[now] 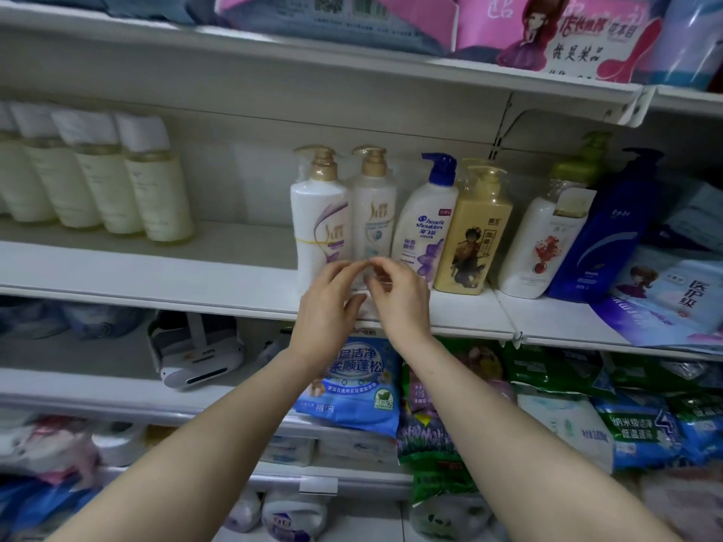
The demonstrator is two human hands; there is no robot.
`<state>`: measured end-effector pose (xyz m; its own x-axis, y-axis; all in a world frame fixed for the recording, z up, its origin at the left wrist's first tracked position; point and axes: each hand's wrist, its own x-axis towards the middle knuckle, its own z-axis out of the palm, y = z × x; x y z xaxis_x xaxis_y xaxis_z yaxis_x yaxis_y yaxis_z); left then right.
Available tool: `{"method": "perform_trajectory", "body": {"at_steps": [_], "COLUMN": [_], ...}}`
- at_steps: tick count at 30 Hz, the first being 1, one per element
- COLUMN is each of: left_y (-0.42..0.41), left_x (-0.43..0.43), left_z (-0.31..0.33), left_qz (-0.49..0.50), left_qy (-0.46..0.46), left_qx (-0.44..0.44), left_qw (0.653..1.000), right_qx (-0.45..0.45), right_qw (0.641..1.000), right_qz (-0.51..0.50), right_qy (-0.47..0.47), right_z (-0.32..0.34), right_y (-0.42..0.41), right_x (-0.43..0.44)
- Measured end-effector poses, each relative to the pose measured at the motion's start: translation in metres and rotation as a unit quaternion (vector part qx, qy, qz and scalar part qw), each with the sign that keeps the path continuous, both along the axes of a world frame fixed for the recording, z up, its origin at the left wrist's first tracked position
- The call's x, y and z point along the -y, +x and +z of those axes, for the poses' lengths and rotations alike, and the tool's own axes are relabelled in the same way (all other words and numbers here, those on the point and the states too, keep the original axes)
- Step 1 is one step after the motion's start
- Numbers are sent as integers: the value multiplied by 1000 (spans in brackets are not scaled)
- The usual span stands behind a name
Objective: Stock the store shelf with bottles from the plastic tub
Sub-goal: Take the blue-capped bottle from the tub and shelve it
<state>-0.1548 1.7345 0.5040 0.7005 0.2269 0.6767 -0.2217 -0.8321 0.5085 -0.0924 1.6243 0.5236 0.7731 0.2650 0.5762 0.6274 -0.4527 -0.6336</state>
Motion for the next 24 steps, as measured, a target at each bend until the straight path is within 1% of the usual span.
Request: {"method": "perform_trajectory", "body": {"at_steps": [3,6,9,14,19,24], "left_y": [-9,-10,-10,-9,-8,-13], "left_x": [-14,-21,-31,-57,-71,-80], "left_z": [-3,-3,-4,-1,0,-1], "left_qz": [-4,-3,0,7,-13,-39], "left_qy": [4,2,-9,-14,-18,-23], "left_qx": [-1,-3,-7,-31,-45,-45], "left_qw": [1000,1000,1000,999,999,998], "right_qx": [-4,-15,-33,-44,-49,-51], "right_qw": [999,1000,999,998,998,998], "right_qz": [18,11,27,37,17,-24], "right_qy": [-27,-22,-20,-39,-41,-31], "right_z": [-6,-7,-5,-5,-6,-7], "right_y": [-11,-15,-19,-22,-23,-34], "right_x": [-18,-27,-34,-50,-59,-65]}}
